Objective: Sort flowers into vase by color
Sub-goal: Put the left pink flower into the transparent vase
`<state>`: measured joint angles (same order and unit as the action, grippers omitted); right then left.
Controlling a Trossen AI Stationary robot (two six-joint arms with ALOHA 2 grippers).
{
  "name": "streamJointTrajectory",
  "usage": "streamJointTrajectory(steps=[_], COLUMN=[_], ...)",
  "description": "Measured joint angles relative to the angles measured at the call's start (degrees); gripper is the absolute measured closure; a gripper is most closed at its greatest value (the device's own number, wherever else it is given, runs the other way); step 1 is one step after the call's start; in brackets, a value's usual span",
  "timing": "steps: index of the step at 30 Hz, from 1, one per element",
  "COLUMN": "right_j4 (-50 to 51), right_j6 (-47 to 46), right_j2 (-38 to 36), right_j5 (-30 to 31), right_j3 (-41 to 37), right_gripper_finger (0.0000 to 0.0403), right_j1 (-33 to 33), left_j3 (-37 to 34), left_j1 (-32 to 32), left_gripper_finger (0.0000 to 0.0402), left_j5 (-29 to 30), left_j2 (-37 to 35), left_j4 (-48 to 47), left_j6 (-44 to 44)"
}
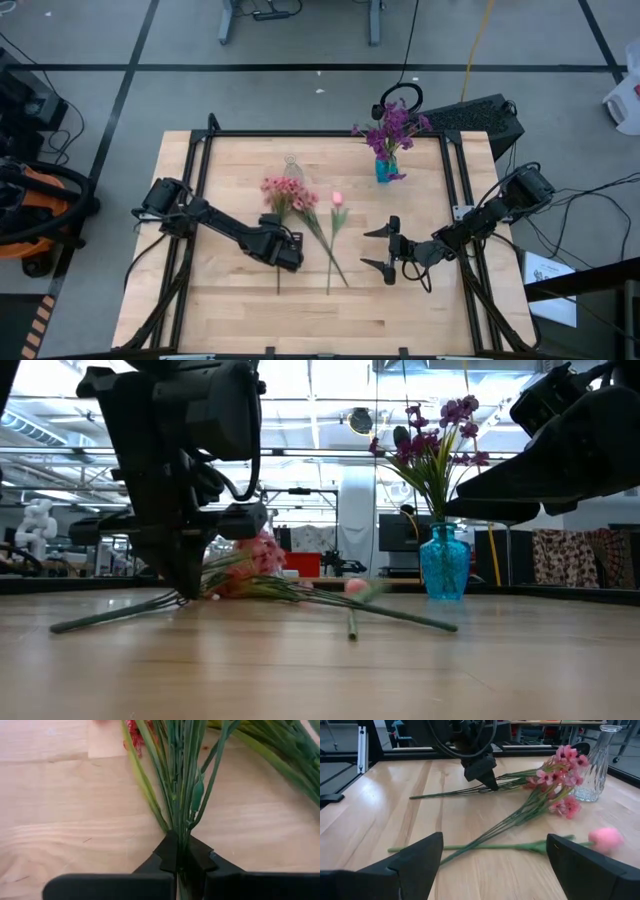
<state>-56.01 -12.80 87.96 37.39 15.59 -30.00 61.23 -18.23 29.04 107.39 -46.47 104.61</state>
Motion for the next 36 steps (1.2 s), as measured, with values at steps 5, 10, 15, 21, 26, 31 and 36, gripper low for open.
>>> streamJointTrajectory(steps=[5,10,15,21,26,31,36], right_j4=[0.05,0.11,0.08,0.07,-1.62,-3.32,-3.20], right_j6=[0.02,0.02,-0.23,-3.36,-4.84,-3.49,-0.53], right_j2=[0.00,0.00,0.00,0.00,0.00,0.00,0.00], right_j5=[0.00,-0.02,-0.20,-0.20,-0.19,-0.23,-1.40], right_j3=[0.00,0.00,0.00,0.00,0.00,1.15,3.74], right_gripper_finger=[0.0058,0.0058,0.0058,0.0058,0.0058,0.0058,0.0058], right_j1=[0.00,0.00,0.00,0.00,0.02,0.36,1.21], left_j3=[2.04,7.24,12.52,17.86,22.06,26.78,32.06], left_j1=[-1.51,-3.54,-5.30,-7.09,-7.40,-7.35,-7.31], left_gripper_finger=[0.0390,0.0391,0.0392,0.0392,0.0392,0.0393,0.0393], left_j5=[-0.20,-0.90,-2.09,-2.21,1.42,5.95,7.46], left_j2=[0.00,0.00,-0.07,-0.09,-0.09,-0.39,-0.39], left_j4=[-5.80,-17.69,-26.78,-37.51,-41.41,-40.61,-41.03], left_j6=[2.29,4.56,4.55,3.12,-1.65,-9.20,-17.54])
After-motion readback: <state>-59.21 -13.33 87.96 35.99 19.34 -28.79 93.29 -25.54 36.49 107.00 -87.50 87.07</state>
